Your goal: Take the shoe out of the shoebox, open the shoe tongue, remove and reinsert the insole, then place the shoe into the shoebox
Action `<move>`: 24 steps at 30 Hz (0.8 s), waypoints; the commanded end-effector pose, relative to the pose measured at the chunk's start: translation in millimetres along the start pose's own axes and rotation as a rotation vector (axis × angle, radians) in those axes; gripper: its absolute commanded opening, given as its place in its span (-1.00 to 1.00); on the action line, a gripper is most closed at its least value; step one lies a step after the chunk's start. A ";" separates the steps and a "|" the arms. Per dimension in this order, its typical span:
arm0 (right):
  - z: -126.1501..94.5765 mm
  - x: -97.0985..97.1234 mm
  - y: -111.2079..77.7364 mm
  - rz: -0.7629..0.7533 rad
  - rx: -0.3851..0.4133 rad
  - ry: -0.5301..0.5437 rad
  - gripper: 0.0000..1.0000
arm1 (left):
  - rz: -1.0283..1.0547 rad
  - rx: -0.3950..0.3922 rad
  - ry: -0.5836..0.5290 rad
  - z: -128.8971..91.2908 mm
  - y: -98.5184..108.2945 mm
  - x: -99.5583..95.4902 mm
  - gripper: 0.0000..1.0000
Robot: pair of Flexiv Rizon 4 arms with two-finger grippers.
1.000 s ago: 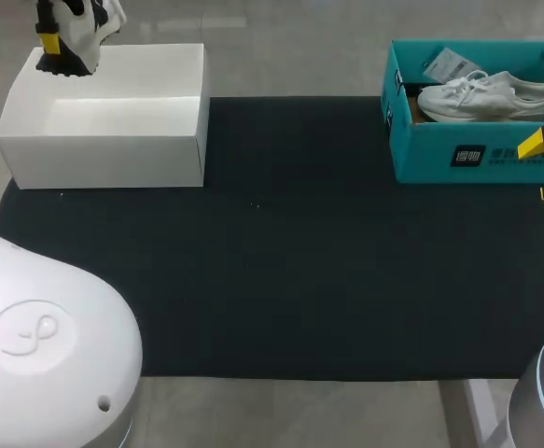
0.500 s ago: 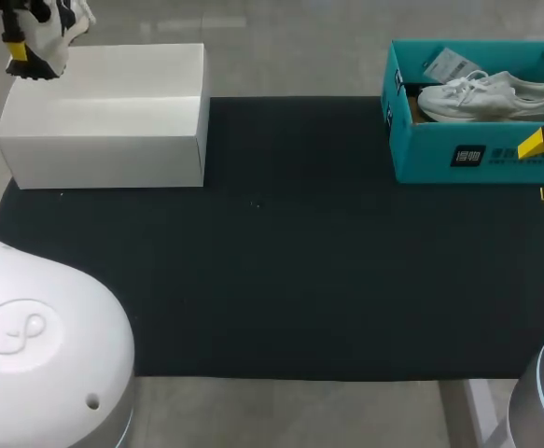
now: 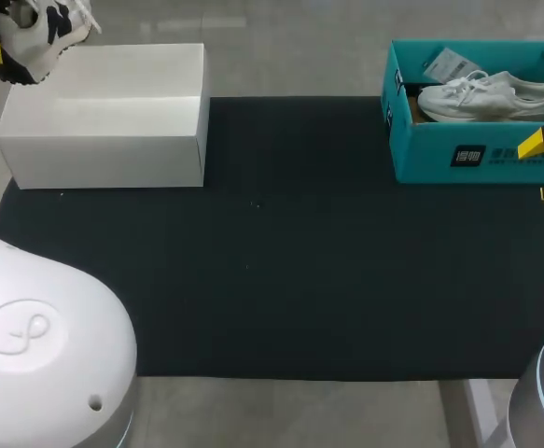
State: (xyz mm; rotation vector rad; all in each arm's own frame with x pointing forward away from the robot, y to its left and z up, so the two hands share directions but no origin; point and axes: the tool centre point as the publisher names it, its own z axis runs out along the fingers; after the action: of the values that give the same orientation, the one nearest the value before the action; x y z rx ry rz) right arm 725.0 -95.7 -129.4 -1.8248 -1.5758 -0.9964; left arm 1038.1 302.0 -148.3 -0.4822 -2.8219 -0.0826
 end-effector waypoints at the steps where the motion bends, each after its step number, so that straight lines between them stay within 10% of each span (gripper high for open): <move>1: 0.4 0.0 -0.8 0.001 -0.001 -0.003 1.00 | 0.673 -0.225 0.255 -19.3 1.5 6.3 -1.00; 19: 0.4 0.0 -0.8 0.001 -0.001 -0.003 1.00 | 0.673 -0.225 0.255 -19.3 1.5 6.3 -1.00; 24: 0.4 0.0 -0.8 0.001 -0.001 -0.003 1.00 | 0.852 -0.181 0.019 -23.7 6.5 14.0 -1.00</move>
State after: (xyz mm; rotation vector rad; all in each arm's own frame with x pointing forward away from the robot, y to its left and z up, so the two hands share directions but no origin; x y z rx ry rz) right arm 725.0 -95.7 -129.3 -1.8249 -1.5757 -0.9965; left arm 1045.6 300.6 -129.1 -1.4102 -2.2879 -0.2603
